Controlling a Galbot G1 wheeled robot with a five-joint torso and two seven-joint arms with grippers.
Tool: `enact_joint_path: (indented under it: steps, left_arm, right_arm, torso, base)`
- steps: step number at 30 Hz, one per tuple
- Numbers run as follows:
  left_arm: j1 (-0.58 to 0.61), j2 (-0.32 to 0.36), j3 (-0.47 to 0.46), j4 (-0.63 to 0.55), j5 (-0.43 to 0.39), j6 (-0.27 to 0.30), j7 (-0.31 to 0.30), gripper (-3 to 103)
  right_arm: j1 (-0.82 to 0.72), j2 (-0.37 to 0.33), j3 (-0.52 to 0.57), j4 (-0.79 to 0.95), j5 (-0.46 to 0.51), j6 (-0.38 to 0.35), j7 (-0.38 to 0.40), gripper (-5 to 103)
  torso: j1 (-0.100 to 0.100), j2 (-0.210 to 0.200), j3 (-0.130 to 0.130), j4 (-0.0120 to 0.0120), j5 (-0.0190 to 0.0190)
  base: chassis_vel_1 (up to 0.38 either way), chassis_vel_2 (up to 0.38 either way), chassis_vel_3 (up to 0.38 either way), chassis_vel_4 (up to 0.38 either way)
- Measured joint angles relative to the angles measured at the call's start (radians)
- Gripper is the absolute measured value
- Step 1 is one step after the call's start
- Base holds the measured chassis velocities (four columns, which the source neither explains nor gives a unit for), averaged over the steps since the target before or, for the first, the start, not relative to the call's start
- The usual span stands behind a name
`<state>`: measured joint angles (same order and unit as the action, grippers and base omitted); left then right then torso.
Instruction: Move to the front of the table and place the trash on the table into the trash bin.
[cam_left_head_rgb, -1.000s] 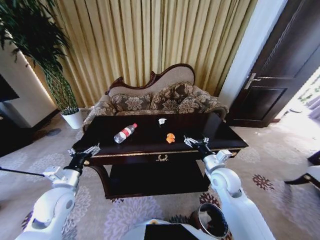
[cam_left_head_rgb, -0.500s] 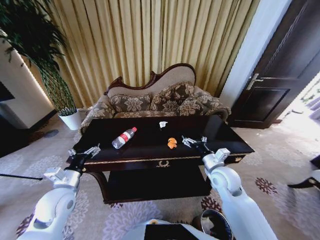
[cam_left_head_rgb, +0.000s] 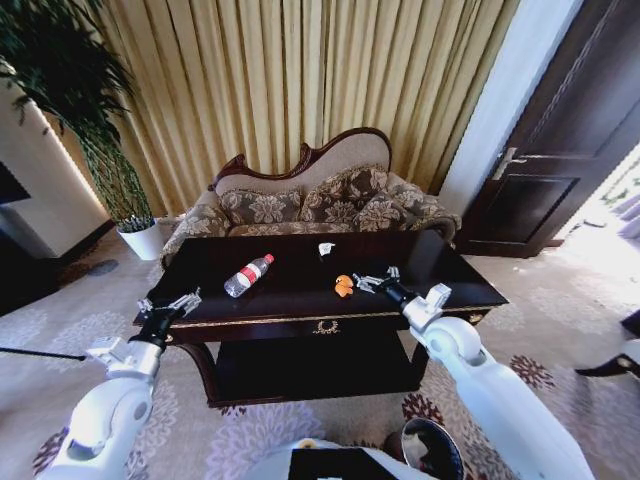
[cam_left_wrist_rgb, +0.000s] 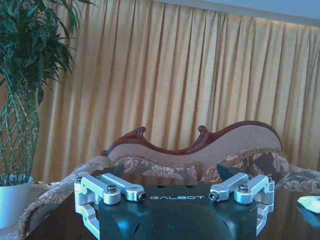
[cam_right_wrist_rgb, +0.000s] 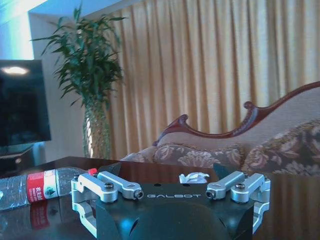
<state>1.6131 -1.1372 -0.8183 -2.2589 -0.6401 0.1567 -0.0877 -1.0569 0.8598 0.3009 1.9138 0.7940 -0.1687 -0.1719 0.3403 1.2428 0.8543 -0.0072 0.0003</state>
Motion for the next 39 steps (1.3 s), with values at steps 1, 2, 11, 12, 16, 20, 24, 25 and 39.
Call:
enact_joint_path:
  steps: [1,2,11,12,16,20,24,25,39]
  left_arm:
    - [0.001,-0.002,0.001,-0.003,0.000,0.000,0.000,100]
    - [0.003,-0.004,0.003,-0.010,0.001,0.000,0.000,100]
    - [0.017,-0.005,-0.013,-0.034,0.000,0.000,-0.003,100]
    - [0.021,-0.006,-0.017,-0.037,0.000,0.000,-0.003,100]
    - [0.026,-0.009,-0.023,-0.043,-0.001,0.000,-0.003,100]
    - [0.038,-0.011,-0.033,-0.053,-0.003,-0.003,-0.004,100]
    - [0.040,-0.011,-0.035,-0.054,-0.004,-0.006,-0.004,100]
    - [0.040,-0.011,-0.035,-0.054,-0.004,-0.007,-0.004,100]
    - [0.041,-0.016,-0.027,-0.060,-0.006,-0.012,-0.002,100]
  right_arm:
    - [0.023,-0.003,-0.016,-0.013,0.003,0.001,-0.001,100]
    - [0.082,-0.004,-0.056,-0.051,0.007,0.002,-0.003,100]
    - [0.280,0.045,-0.256,-0.214,0.010,0.003,-0.006,100]
    - [0.305,0.060,-0.282,-0.238,0.007,0.003,-0.006,100]
    - [0.356,0.087,-0.311,-0.287,0.001,0.003,-0.013,100]
    - [0.466,0.108,-0.353,-0.393,-0.001,0.001,-0.057,100]
    - [0.518,0.112,-0.376,-0.438,-0.001,0.001,-0.078,100]
    - [0.538,0.119,-0.386,-0.459,-0.002,0.001,-0.082,100]
    - [0.662,0.236,-0.482,-0.622,-0.036,0.000,-0.072,100]
  torso:
    - [0.000,0.000,0.000,0.0000,-0.0001]
    - [0.000,0.000,0.000,0.0001,0.0000]
    - [0.000,0.000,0.000,0.0002,-0.0003]
    - [0.000,0.000,0.000,0.0000,-0.0001]
    - [0.000,0.000,0.000,0.0003,-0.0002]
    - [0.000,0.000,0.000,0.0003,-0.0003]
    - [0.000,0.000,0.000,0.0000,-0.0003]
    - [0.000,0.000,0.000,0.0000,-0.0002]
    - [0.000,0.000,0.000,0.0002,-0.0002]
  base:
    - [0.000,0.000,0.000,0.000]
    - [0.000,0.000,0.000,0.000]
    - [0.000,0.000,0.000,0.000]
    - [0.000,0.000,0.000,0.000]
    - [0.000,0.000,0.000,0.000]
    - [0.000,0.000,0.000,0.000]
    - [0.000,0.000,0.000,0.000]
    - [0.000,0.000,0.000,0.000]
    - [0.000,0.000,0.000,0.000]
